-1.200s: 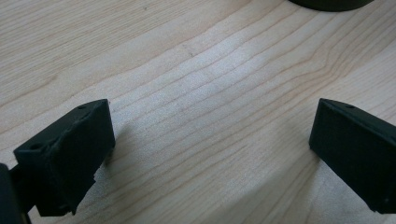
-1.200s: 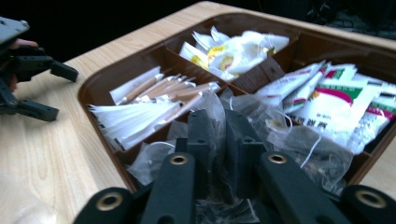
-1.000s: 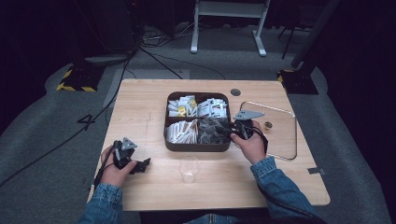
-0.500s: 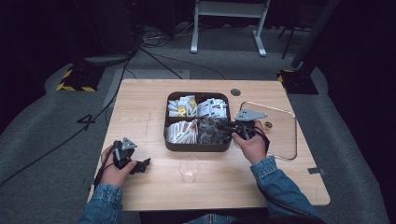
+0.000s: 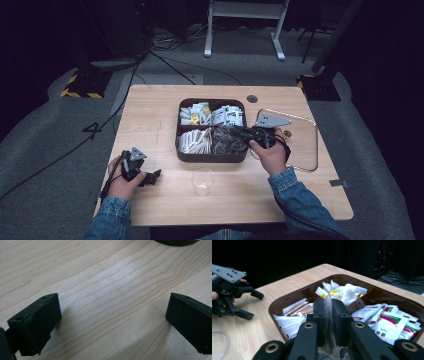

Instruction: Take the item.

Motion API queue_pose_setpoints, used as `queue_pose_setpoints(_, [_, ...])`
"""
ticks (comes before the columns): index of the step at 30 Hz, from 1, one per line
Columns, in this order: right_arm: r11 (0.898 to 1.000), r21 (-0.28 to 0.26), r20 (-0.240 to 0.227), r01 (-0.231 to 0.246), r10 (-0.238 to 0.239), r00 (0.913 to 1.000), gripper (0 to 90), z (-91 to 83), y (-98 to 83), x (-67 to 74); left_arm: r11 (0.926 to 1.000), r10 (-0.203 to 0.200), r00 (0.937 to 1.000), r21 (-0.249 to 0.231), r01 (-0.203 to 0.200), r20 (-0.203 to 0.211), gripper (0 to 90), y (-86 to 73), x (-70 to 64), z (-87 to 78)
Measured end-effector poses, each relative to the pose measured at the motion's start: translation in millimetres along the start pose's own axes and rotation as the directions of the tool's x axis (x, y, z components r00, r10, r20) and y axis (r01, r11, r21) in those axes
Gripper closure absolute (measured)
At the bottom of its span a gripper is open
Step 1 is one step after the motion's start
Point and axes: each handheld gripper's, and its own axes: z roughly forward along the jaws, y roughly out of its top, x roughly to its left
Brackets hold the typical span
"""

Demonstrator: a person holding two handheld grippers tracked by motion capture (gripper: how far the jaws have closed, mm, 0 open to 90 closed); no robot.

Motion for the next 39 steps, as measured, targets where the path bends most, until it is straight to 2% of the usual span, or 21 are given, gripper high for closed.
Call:
queue_pose_setpoints(11, [0.999, -0.036, -0.030, 0.018, -0.019, 0.9994, 82.6, -6.4, 12.0, 12.1, 1.0000, -0.001, 1.0000, 0.000, 0.001, 0.000, 0.5, 0.0, 0.0, 0.0])
queue_pose_setpoints(20, [0.999, -0.031, -0.080, 0.033, -0.035, 0.9962, 82.6, -6.4, 18.2, 28.1, 1.0000, 0.001, 1.0000, -0.001, -0.001, -0.001, 0.5, 0.0, 0.0, 0.2])
queue_pose_setpoints(30, [0.998, -0.018, -0.157, 0.065, -0.067, 0.9853, 82.5, -6.2, 24.2, 50.2, 1.0000, 0.003, 1.0000, -0.004, -0.003, 0.002, 0.5, 0.3, 0.2, 0.6])
queue_pose_setpoints(39, [0.996, 0.024, -0.217, 0.083, -0.076, 0.9732, 82.4, -2.5, 24.2, 64.3, 1.0000, 0.003, 1.0000, -0.003, -0.003, 0.001, 0.5, 0.3, 0.2, 0.6])
